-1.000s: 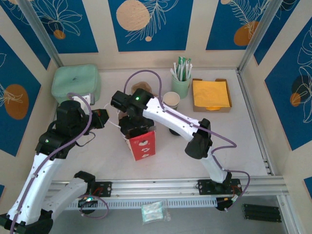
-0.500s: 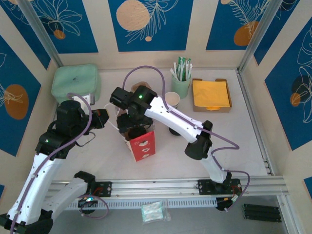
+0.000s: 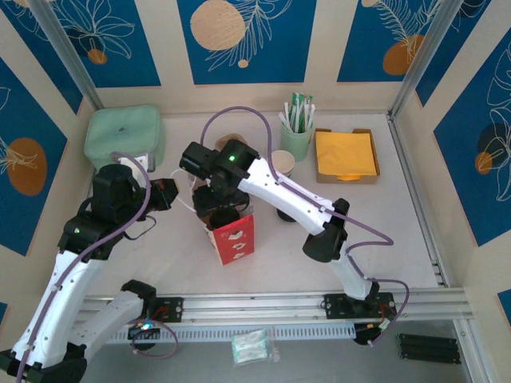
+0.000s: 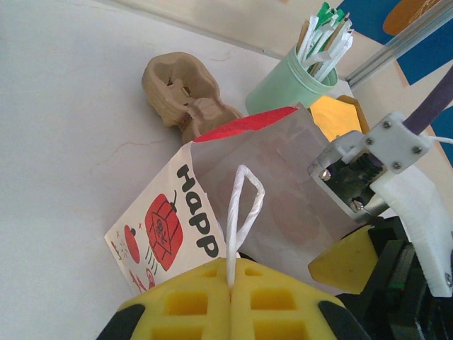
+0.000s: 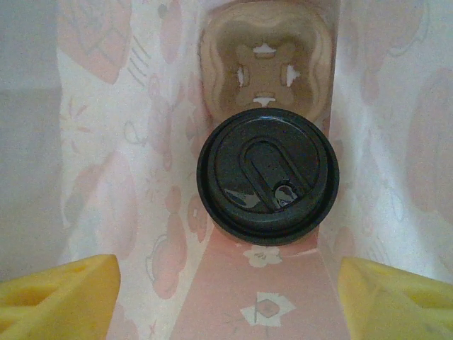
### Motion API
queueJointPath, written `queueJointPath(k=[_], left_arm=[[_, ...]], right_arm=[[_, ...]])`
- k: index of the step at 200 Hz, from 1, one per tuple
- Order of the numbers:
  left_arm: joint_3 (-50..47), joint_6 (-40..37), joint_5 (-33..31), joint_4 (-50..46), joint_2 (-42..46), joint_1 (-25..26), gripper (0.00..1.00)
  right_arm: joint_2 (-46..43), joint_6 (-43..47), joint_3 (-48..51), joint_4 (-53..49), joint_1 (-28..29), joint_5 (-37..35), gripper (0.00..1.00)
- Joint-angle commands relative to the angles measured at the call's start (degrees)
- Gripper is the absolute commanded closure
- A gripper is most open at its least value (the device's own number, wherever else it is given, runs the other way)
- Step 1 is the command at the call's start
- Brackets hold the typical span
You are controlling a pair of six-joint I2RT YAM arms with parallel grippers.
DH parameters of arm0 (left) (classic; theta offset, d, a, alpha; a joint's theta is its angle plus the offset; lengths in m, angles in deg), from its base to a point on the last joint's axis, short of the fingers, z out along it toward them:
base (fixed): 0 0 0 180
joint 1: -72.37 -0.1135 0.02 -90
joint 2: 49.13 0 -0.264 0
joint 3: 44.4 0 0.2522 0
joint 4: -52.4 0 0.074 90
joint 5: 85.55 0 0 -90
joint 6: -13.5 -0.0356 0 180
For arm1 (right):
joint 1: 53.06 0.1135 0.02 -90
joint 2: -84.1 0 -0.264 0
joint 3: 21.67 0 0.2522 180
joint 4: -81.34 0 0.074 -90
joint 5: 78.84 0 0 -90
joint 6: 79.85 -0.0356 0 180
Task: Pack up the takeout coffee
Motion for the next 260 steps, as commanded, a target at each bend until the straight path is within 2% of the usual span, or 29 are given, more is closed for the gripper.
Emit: queueJointPath(k=[1, 91, 207, 260], left_arm=[[0.0, -0.1, -1.0, 0.7, 0.3, -0.6, 1.0], [-0.1, -0.1, -1.2, 1.0, 0.0, -0.6, 1.0], [0.3, 0.0, -0.8, 1.0, 0.1, -0.6, 1.0], [0.8, 0.0, -0.5, 0.8, 0.2, -0.6, 0.97]], right_arm=[[-3.5, 0.2, -2.0, -1.4, 0.7, 0.2, 0.22], [-5.0, 0.3, -2.9, -2.0, 0.8, -0.6, 0.33], [-7.8, -0.2, -3.2, -3.8, 2.7, -0.5, 0.33], [-8.3, -0.3, -3.1, -4.9, 3.4, -0.5, 0.33]])
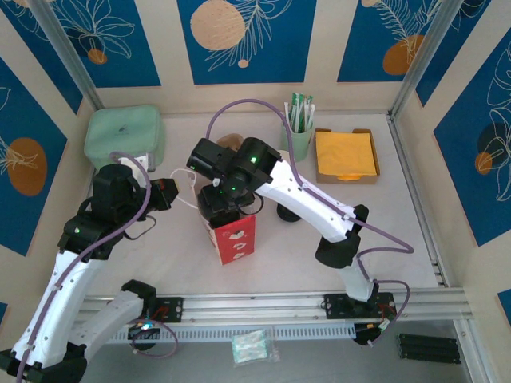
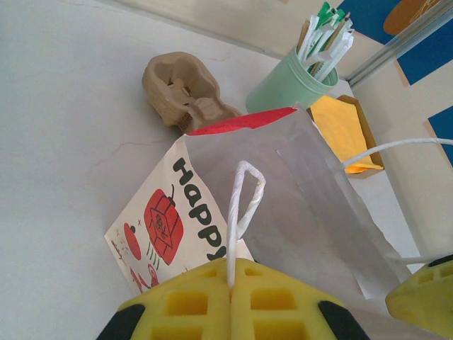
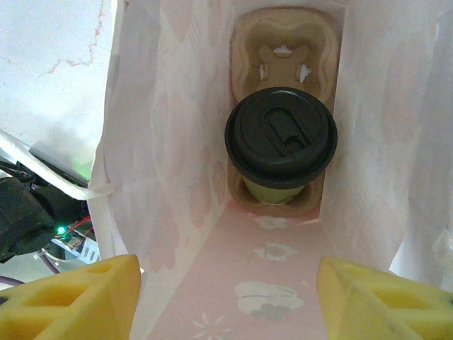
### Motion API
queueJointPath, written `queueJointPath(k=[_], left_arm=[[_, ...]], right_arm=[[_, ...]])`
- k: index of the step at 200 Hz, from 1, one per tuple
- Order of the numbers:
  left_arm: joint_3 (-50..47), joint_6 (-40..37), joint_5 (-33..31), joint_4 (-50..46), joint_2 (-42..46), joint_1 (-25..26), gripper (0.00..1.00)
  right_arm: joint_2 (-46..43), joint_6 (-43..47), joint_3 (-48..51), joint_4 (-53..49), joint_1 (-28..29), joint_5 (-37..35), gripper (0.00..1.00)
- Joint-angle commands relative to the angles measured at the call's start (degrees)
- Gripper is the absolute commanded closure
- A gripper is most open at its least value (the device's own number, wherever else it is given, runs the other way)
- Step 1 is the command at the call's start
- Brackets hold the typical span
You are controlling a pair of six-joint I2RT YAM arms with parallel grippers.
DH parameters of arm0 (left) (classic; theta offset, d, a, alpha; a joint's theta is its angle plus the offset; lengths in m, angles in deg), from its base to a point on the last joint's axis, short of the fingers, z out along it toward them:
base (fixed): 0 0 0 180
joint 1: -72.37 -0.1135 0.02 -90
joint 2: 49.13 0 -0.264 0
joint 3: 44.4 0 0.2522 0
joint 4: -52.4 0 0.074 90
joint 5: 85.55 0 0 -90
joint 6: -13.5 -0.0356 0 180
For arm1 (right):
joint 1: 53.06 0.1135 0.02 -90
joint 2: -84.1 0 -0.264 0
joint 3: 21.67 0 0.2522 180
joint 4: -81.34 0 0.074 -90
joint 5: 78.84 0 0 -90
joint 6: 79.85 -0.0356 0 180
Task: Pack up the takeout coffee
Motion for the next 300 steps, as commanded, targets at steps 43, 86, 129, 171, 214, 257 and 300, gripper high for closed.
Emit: queueJointPath(k=[43, 86, 129, 171, 214, 257, 300], left_arm=[[1.7, -0.1, -0.4, 0.5, 0.4, -0.6, 0.91], [2.3, 0.0, -0.1, 0.2, 0.4, -0.6, 0.8], [3.4, -0.2, -0.1, -0.2, 0.2, -0.6, 0.64], [5.0, -0.3, 0.1, -0.6, -0.1, -0.6, 0.52], [6.4, -0.3, 0.3, -0.8, -0.4, -0.6, 0.42], [8.3, -0.3, 0.8, -1.2, -0.9, -0.6, 0.33], [11.3, -1.0, 1.0, -1.6, -1.7, -0.6, 0.2]], right_arm=[[-2.1, -0.4, -1.3, -2.5, 1.1, -0.4, 0.33], [-2.7, -0.4, -1.2, -2.4, 1.4, -0.7, 0.33], [-3.4, -0.5, -1.3, -2.3, 1.5, -0.8, 0.33], [-4.4, -0.3, -1.2, -1.4, 1.5, -0.9, 0.33], [-5.7, 0.2, -1.3, 0.5, 1.6, -0.5, 0.33], [-7.4, 0.8, -1.4, 2.5, 1.1, -0.1, 0.33], [-9.1, 2.1, -1.5, 5.6, -0.3, 1.8, 0.33]])
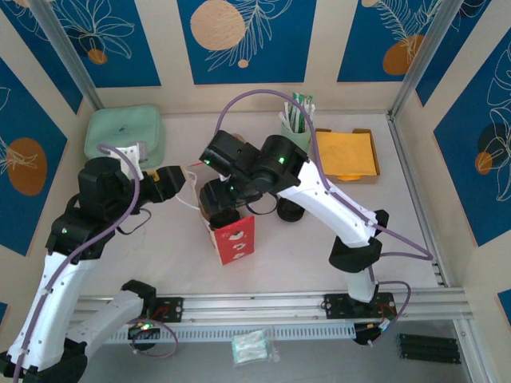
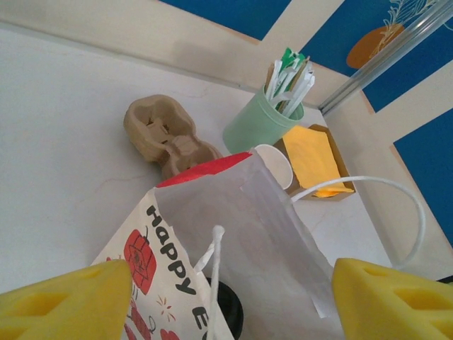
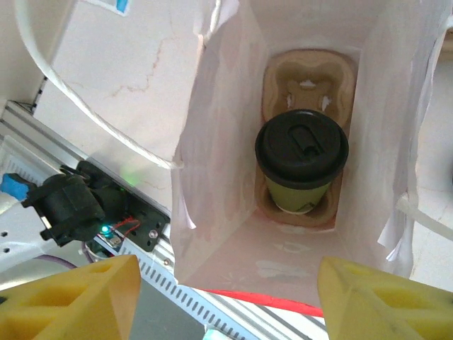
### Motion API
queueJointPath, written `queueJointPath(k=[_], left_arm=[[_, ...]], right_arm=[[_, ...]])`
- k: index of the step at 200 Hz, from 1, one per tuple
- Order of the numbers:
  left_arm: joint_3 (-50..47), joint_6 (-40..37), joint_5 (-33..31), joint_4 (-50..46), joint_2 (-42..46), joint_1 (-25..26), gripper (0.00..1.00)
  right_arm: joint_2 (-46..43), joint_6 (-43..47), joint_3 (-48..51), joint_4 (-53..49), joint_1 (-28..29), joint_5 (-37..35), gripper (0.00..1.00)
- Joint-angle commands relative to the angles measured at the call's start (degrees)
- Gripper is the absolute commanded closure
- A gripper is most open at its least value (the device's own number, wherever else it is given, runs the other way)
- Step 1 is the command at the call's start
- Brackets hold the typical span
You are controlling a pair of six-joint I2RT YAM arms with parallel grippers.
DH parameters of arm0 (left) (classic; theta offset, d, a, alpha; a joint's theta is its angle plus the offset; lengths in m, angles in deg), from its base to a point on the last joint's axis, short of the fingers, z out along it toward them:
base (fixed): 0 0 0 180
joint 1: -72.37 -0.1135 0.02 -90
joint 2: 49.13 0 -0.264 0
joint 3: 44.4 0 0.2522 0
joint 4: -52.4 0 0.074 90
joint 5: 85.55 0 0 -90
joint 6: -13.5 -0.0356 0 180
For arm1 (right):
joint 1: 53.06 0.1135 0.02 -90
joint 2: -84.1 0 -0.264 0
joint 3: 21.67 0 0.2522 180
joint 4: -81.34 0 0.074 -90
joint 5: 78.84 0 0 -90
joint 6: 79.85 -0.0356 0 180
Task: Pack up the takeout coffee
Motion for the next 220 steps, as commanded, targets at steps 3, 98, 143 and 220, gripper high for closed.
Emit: queueJointPath(k=[3, 98, 143, 220], left_arm=[[3.4, -1.0, 0.9, -1.0, -0.3, -0.6, 0.2], [14.8, -5.2, 1.8, -3.2, -6.8, -0.6, 0.01], [20.4, -6.7, 5.4, -3.2, -13.0, -0.6, 0.01], [27.1, -7.2, 9.2, -1.5, -23.7, -0.6, 0.01]], right_arm=[[-2.8, 1.5, -1.3, 2.7, -1.0, 2.0, 0.33], [-12.7, 6.2, 1.6, 15.6, -18.9, 8.4, 0.29], [-15.9, 6.6, 9.4, 19.2, -34.5, 11.9, 0.28], [-4.5, 9.3, 14.1, 22.4, -50.0, 17.8, 0.31]])
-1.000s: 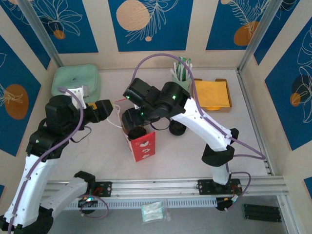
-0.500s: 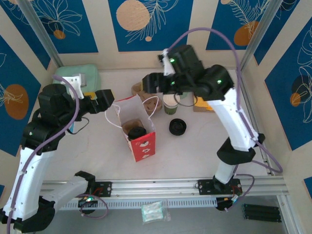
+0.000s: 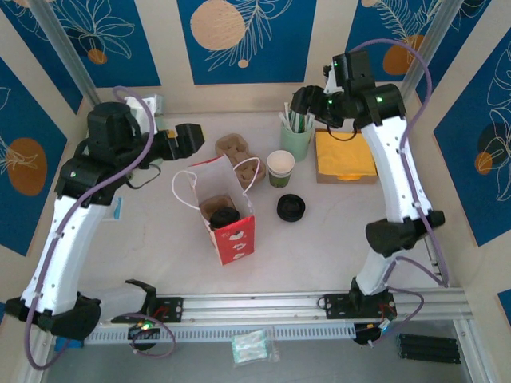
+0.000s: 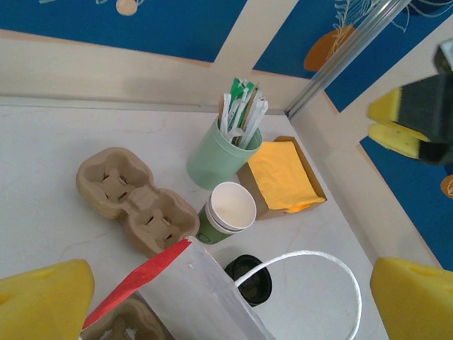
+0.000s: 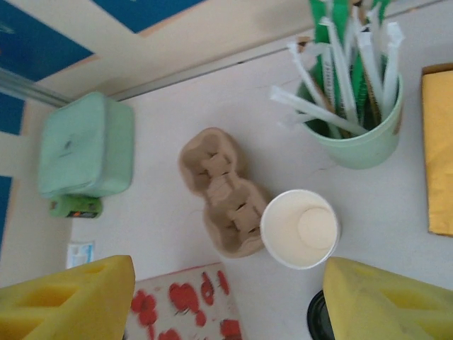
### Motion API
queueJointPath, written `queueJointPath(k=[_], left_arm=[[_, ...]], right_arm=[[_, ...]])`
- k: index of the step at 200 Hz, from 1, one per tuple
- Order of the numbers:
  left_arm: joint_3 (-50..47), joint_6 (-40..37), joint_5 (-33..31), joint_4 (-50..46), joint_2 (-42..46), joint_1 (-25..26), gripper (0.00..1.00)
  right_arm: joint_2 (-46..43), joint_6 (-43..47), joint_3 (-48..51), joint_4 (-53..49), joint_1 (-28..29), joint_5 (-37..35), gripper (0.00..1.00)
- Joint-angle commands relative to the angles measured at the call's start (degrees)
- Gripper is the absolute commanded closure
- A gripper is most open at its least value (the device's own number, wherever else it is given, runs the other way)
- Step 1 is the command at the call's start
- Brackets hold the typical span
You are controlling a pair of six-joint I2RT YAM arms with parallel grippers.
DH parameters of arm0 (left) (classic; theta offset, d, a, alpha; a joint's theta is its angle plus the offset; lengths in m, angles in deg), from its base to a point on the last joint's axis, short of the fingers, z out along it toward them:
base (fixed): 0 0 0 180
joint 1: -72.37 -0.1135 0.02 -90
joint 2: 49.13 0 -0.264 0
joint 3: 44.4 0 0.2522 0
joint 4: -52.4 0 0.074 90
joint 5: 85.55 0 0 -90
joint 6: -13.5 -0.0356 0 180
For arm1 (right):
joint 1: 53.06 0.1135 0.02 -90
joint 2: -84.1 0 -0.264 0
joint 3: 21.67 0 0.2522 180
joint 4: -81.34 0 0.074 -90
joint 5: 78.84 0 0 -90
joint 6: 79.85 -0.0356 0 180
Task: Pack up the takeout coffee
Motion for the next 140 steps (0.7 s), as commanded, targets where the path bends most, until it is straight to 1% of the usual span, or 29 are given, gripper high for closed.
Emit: queueJointPath(k=[1, 39, 79, 110, 140], left_arm=[[3.1, -1.1, 2.7, 0.9, -1.9, -0.6, 0.0], [3.9, 0.7, 4.4, 3.1, -5.5, -0.5, 0.01], [5.5, 1.5, 5.1, 4.2, -9.0, 0.1, 0.0], [6.8, 1.7, 5.4, 4.7, -11.0, 1.0, 0.01], [7.9, 1.9, 5.6, 4.8, -12.6, 1.7, 0.01]], right_arm=[[4.5, 2.2, -0.5, 1.0, -1.5, 3.7, 0.31], [13.7, 2.9, -5.2, 0.8, -2.2, 5.1, 0.37], [22.6, 3.7, -12.9, -1.2, -2.1, 5.0, 0.42], [26.9, 4.2, -17.1, -1.9, -2.1, 4.8, 0.47], [29.2, 4.1, -18.2, -1.4, -2.2, 5.2, 0.49]])
